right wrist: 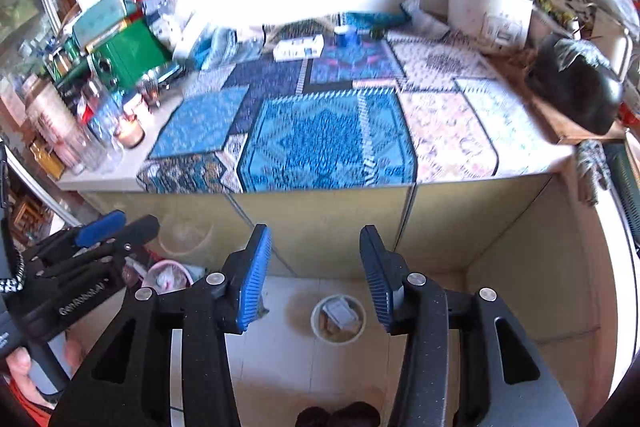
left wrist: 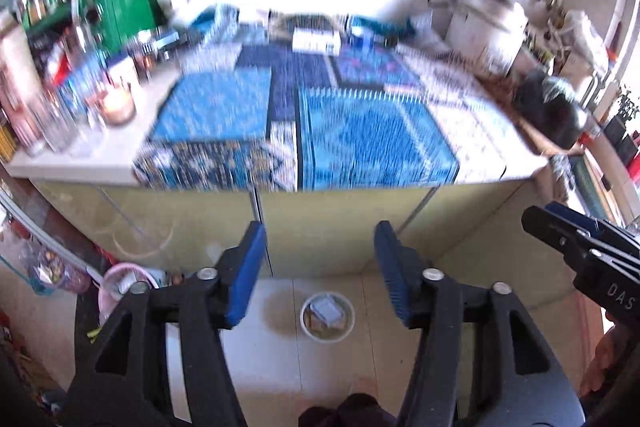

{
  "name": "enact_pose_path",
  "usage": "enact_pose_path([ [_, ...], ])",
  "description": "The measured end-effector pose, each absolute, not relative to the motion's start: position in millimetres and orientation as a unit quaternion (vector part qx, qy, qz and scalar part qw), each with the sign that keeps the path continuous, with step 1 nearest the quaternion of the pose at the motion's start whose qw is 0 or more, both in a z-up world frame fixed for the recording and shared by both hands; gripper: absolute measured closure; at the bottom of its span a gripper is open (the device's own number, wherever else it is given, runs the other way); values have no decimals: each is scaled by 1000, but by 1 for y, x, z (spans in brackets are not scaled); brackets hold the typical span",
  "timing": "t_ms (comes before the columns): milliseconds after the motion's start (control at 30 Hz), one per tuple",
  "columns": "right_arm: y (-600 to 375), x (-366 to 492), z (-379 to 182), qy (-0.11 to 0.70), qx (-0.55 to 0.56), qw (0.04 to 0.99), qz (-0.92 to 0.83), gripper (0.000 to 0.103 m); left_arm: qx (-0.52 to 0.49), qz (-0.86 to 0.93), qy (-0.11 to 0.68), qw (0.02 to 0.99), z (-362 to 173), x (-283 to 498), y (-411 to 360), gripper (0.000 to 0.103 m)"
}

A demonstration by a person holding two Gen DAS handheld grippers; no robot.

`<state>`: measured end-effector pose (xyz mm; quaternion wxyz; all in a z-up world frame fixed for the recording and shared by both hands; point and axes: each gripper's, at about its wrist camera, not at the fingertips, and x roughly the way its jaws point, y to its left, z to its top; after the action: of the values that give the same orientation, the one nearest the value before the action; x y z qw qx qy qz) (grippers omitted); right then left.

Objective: Collect trash
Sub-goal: 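Raise both tools and reach toward the HP box and clear container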

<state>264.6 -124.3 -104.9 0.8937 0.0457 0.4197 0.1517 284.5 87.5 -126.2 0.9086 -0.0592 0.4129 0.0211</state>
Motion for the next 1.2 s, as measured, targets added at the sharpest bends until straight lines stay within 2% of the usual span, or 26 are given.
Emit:
enact_pose_path([
  [167,-132,267,-71,385,62,911,137,40,-66,17,381,922,-83,293,93,27],
  [233,-138,273,-60,370,60,918,129,36,-73,17,368,927,-72,301,94,15],
  [333,-149,287,-49,353,61,927,116,28,-72,26,354,932,-60,318,91,12],
  [800,-208,419,-31,348,65,925,139,28,-87,78,336,935,-26,453,72,7],
  [1200,-235,503,-56,380,51,913,140,28,-107,116,390,907,-71,579,62,4],
])
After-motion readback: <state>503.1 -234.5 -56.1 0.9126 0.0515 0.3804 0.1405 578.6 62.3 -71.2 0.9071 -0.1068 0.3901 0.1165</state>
